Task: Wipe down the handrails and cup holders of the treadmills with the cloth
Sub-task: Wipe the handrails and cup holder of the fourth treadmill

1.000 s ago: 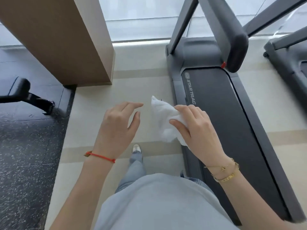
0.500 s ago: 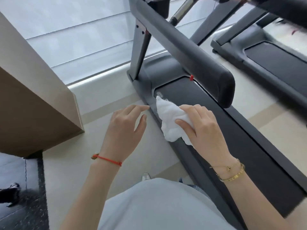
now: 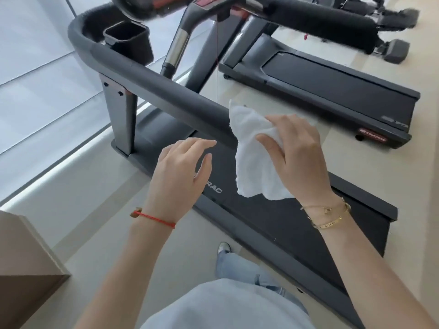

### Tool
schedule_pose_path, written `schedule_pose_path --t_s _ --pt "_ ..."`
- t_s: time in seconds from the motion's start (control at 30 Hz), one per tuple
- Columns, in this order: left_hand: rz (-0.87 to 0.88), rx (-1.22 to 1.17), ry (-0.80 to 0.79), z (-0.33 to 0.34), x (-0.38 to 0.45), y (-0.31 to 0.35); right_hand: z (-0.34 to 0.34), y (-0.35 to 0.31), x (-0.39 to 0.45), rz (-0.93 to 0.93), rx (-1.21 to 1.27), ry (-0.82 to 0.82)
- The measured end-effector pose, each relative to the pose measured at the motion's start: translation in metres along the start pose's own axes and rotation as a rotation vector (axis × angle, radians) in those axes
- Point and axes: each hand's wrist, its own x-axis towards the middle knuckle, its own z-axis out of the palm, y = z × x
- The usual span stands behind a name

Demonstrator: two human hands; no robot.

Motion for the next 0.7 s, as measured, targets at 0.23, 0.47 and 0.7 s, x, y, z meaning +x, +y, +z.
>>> schedule_pose_path --t_s 0.23,0.47,0.7 --pt "0.047 -0.025 -0.027 0.025 0.064 -0.019 0.031 0.038 0.054 0.129 -0.051 -0.096" --pt "0.08 -0.011 -0.031 0.036 0.101 -0.04 0.031 0.038 0.05 0.129 -0.088 -0.257" --pt "0.114 0.005 -0.082 0.038 0.124 -0.066 0.051 0.017 0.044 0.166 -0.41 -0.573"
